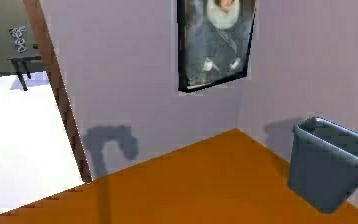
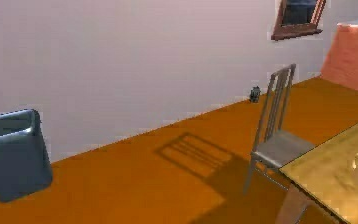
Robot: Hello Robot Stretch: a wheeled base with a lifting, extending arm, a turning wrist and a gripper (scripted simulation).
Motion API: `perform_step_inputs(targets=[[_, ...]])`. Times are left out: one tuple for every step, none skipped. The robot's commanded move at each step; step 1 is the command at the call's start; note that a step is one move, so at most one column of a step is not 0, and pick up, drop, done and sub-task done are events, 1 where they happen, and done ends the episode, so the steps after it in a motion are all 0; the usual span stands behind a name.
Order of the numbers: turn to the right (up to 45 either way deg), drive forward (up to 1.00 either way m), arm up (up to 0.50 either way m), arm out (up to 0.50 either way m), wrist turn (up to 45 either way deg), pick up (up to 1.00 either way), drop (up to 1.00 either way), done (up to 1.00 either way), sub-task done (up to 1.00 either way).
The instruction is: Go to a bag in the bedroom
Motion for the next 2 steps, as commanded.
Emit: perform_step_inputs(targets=[[-27.0, 0.00, 0.00, 0.00, 0.0, 0.00, 0.00, 0.00, 0.00], [0.0, 0.20, 0.00, 0.00, 0.0, 0.00, 0.00, 0.00, 0.00]])
